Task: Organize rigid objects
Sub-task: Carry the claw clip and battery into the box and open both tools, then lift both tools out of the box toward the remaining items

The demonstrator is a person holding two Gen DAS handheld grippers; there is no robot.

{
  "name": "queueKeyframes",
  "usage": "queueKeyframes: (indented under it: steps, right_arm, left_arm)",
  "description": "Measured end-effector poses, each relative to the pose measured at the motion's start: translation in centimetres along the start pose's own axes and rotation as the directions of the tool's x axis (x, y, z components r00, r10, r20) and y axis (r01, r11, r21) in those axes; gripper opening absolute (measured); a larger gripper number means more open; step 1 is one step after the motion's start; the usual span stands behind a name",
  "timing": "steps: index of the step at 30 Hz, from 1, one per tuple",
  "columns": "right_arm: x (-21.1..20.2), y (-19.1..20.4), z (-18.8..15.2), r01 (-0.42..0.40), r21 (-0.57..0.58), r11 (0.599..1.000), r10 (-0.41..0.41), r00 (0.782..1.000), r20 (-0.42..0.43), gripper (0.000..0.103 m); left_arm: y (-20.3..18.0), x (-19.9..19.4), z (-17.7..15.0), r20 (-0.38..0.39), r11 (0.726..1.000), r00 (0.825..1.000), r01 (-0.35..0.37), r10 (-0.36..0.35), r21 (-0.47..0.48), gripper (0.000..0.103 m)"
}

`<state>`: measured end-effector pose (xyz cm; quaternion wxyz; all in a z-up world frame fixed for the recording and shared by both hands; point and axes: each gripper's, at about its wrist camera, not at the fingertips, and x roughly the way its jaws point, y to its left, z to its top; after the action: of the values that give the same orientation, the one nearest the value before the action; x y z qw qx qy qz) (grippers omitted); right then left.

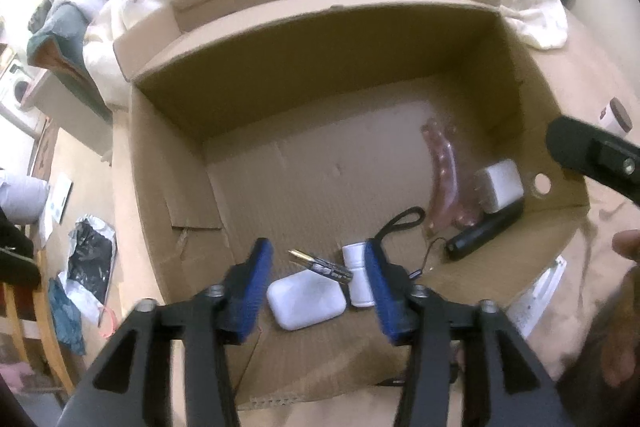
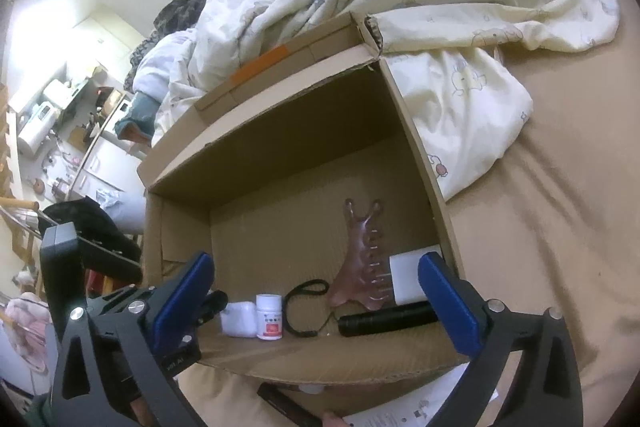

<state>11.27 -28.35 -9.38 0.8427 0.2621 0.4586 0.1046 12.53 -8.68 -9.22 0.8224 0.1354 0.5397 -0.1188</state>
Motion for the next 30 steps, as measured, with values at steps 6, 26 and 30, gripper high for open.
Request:
queueKeyframes:
  steps: [6, 26, 30]
  right_arm:
    - [-0.3, -0.1, 0.0, 0.002, 0.006, 1.0, -0.002, 1.0, 0.013, 0.103]
    - [-4.4, -0.8, -0.7, 0.081, 0.027, 0.996, -0.085, 0.981, 0.174, 0.103]
    - [-5.4, -0.8, -1.2, 0.088, 0.016, 0.996, -0.089, 0.981, 0.172, 0.103]
  left_arm:
    - [-0.3, -0.9, 0.2, 0.045, 1.0, 0.999, -0.008, 0.008, 0.004, 0.075]
    - [1.1, -3.7, -0.5, 0.098, 0.998, 0.995, 0.008, -0.002, -0.062, 0.076]
    - [1.8, -4.8, -1.3, 0.117, 0.997, 0.993, -0.01, 0.019, -0.081, 0.075]
